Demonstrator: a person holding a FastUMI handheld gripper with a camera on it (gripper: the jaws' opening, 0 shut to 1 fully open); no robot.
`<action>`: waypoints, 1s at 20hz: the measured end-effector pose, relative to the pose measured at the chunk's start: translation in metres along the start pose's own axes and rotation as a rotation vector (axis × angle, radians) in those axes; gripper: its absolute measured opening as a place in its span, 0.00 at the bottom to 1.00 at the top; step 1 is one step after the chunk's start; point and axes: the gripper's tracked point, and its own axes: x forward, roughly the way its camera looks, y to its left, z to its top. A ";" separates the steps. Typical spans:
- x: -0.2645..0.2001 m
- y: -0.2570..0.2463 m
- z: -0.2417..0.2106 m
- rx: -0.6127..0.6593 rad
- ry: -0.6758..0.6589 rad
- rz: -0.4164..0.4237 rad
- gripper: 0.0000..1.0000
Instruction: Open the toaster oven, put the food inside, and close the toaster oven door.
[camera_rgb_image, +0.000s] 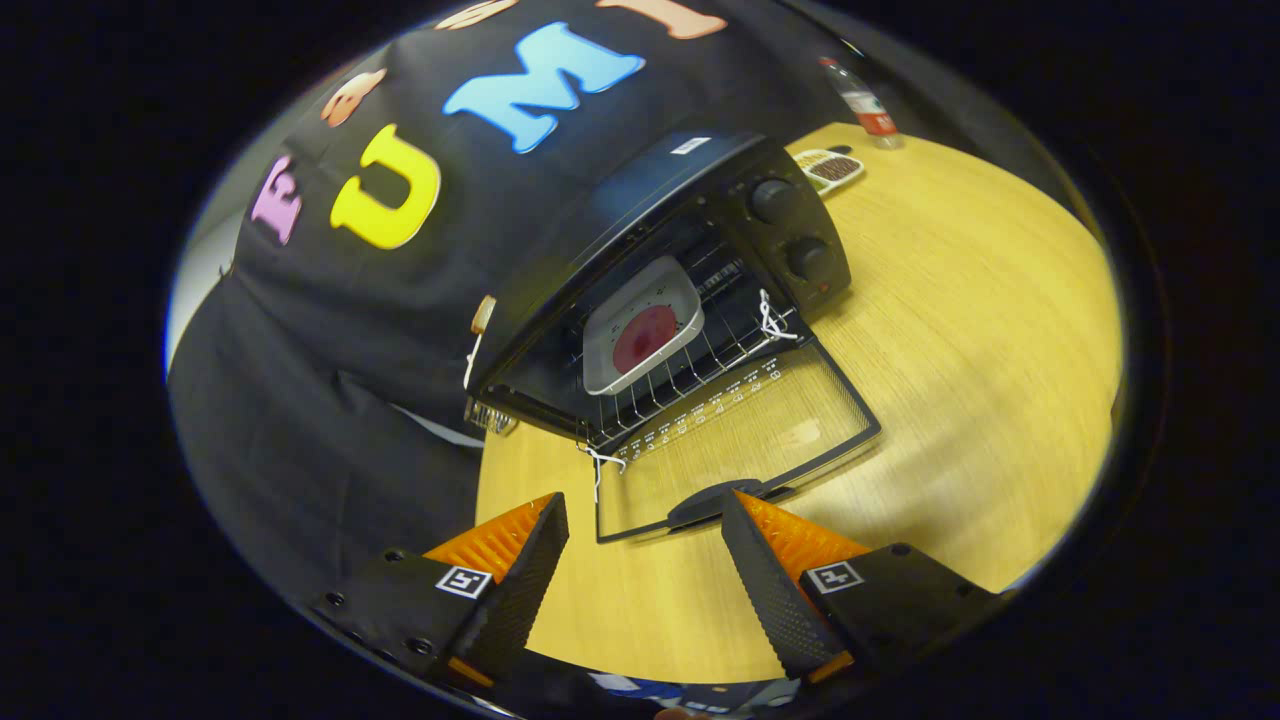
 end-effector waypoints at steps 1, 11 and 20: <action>-0.001 -0.004 -0.005 -0.045 -0.003 -0.015 0.98; 0.007 -0.077 -0.024 -0.345 -0.022 -0.333 0.99; 0.044 -0.094 -0.065 -0.425 0.114 -0.456 0.99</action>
